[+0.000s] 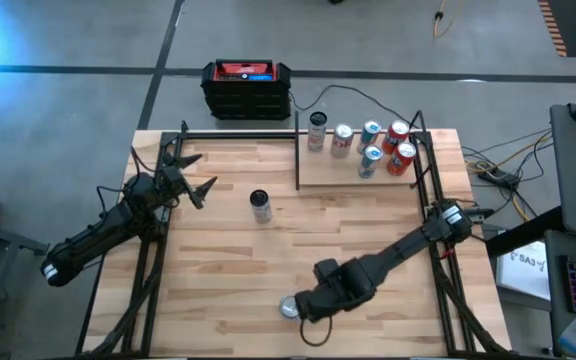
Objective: Place canned beverage on shelf
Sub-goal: Put the red silver soda can on the shelf aligned with the other silver soda can
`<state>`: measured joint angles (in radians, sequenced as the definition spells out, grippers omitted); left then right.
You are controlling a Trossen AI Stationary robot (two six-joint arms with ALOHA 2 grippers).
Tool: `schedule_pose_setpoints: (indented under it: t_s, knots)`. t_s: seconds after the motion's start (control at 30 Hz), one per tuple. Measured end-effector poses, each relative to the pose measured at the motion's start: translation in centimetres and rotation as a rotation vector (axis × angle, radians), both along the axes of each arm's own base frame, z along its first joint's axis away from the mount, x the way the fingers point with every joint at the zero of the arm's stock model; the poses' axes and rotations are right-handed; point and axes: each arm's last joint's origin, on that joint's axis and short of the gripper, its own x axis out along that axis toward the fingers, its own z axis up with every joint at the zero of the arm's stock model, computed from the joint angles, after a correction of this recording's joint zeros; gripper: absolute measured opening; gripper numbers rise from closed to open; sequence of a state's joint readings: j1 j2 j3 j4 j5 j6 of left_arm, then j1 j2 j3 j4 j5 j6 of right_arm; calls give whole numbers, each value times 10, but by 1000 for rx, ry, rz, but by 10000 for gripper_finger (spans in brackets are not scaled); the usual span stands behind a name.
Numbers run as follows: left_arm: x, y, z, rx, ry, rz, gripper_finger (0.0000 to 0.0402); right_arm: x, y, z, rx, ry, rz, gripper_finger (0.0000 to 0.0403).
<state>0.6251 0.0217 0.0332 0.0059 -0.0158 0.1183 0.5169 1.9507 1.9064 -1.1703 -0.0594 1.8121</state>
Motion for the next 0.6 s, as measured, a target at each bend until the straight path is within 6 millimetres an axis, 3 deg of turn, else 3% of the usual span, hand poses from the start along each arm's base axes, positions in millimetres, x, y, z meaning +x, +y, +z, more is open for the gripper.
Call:
schedule_pose_setpoints:
  t_s: [0.2, 0.4, 0.6]
  knots:
    - [0, 0, 0, 0, 0, 0, 398, -11, 22, 1, 12, -10, 6, 370]
    - [0, 0, 0, 0, 0, 1, 398, -10, 44, -1, 39, -124, 36, 370]
    - [0, 0, 0, 0, 0, 1, 398, -4, 51, 2, 38, -239, 102, 370]
